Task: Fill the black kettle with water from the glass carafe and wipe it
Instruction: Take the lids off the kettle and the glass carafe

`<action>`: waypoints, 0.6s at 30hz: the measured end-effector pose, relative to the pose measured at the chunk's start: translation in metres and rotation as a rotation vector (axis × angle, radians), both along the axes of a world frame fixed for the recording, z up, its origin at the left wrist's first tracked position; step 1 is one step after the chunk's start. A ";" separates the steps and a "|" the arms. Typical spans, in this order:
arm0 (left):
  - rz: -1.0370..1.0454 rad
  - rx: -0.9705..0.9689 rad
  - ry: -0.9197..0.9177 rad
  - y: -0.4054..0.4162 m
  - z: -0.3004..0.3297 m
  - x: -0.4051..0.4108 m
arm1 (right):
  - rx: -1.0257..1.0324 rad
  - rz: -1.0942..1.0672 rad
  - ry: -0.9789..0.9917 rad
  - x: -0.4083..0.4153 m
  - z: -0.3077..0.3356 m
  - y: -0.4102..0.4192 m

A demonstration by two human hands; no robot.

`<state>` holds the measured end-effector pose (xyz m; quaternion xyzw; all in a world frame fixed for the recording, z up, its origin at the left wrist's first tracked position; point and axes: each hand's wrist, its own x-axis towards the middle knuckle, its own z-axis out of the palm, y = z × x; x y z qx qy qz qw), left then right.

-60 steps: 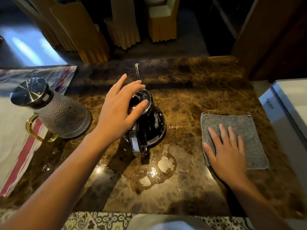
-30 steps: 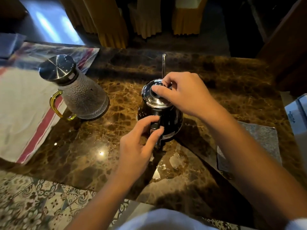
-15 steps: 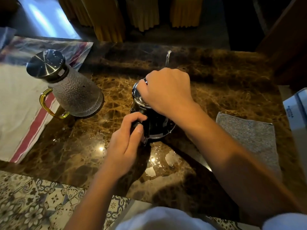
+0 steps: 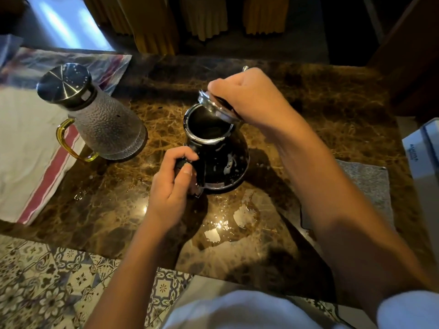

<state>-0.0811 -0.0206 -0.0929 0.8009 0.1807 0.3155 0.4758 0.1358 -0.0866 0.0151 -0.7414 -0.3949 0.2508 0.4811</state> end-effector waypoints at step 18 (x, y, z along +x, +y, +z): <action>0.231 -0.142 -0.180 -0.014 -0.001 0.016 | -0.145 0.068 0.241 -0.033 -0.093 -0.178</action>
